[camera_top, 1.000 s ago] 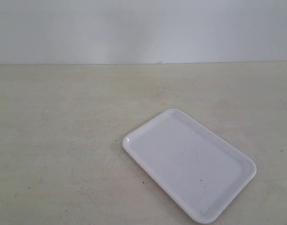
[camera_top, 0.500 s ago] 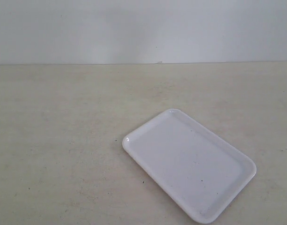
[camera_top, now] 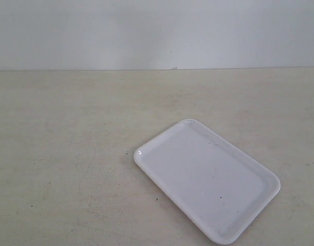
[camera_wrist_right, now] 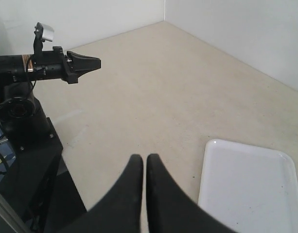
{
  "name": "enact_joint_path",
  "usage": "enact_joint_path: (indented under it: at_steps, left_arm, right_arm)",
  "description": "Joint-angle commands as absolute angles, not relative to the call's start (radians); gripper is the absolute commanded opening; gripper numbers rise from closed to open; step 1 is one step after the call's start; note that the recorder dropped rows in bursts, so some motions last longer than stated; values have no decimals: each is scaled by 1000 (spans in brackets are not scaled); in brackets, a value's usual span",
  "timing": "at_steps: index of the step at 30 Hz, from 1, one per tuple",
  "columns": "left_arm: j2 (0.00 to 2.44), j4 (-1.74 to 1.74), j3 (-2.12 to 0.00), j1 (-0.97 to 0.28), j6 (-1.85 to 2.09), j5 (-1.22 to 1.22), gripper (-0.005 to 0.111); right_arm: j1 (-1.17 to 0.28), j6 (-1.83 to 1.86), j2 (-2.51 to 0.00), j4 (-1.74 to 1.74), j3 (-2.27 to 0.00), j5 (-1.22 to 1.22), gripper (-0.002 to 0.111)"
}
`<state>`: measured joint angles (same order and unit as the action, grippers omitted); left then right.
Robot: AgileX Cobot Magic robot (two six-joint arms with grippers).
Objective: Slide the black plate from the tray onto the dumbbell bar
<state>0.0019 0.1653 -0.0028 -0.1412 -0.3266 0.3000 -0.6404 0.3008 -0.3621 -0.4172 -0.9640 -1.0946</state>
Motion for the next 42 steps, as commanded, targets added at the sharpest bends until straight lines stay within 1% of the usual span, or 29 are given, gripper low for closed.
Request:
enact_joint_path:
  at_steps: [1, 42]
  left_arm:
    - [0, 165, 0, -139, -328, 289, 4]
    - [0, 165, 0, -139, -328, 289, 4]
  right_arm:
    - [-638, 293, -359, -415, -959, -1087, 0]
    - [-638, 291, -359, -434, -959, -1087, 0]
